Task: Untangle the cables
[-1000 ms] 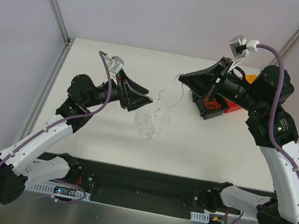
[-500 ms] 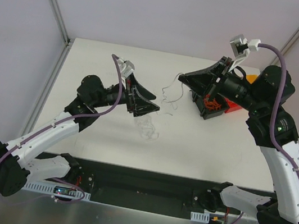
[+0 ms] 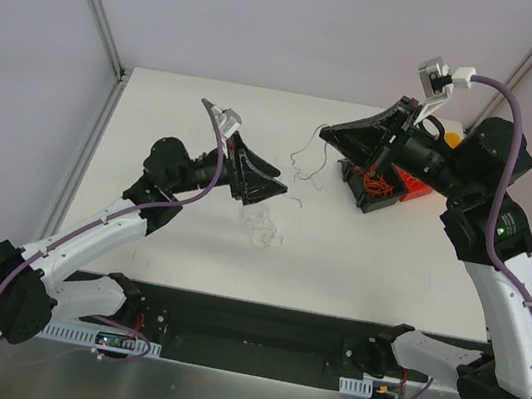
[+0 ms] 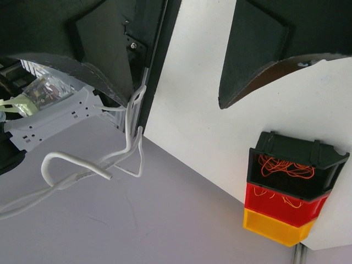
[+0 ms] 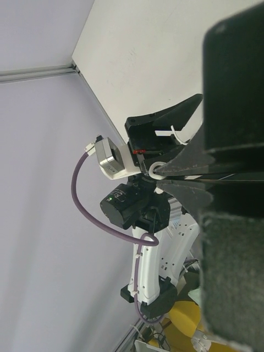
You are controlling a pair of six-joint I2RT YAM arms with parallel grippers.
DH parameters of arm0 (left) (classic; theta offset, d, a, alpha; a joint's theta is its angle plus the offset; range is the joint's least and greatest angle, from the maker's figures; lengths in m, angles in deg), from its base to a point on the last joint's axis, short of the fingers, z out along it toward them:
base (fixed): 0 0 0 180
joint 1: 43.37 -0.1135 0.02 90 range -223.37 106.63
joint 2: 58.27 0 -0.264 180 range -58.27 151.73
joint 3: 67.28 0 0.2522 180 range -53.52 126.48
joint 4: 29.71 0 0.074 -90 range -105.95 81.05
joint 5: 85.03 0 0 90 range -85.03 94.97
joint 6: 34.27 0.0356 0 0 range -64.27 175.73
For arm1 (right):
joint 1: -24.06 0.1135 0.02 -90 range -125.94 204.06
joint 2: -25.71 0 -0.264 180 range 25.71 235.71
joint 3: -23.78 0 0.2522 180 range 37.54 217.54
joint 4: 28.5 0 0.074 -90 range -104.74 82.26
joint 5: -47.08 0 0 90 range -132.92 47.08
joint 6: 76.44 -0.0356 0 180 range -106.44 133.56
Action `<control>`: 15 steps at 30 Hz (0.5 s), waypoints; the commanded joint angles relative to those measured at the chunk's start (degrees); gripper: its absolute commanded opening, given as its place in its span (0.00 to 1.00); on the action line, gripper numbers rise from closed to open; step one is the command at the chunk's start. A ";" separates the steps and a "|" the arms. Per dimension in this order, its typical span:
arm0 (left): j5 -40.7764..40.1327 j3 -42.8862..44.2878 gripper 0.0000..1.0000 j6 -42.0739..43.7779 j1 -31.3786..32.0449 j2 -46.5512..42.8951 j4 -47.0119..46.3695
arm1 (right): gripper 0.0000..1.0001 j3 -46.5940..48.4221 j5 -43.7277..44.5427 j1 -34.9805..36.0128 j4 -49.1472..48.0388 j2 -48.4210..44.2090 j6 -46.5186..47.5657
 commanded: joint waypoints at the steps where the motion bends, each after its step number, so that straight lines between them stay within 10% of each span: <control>1: 0.36 -0.19 0.63 -1.48 1.05 -0.94 -5.09 | 0.00 0.13 0.14 -0.23 -5.71 -1.35 -2.39; 5: -1.04 -0.27 0.57 -1.40 1.40 -0.41 -3.61 | 0.00 -0.84 5.65 -0.14 -2.84 -2.06 -0.56; 10: -6.74 -0.27 0.89 3.16 1.31 -2.59 7.19 | 0.00 0.83 22.53 -3.38 7.19 -1.79 5.86; 15: -17.55 -0.80 0.96 9.49 1.31 -8.92 21.34 | 0.00 -0.22 28.61 -15.06 8.53 -0.22 5.78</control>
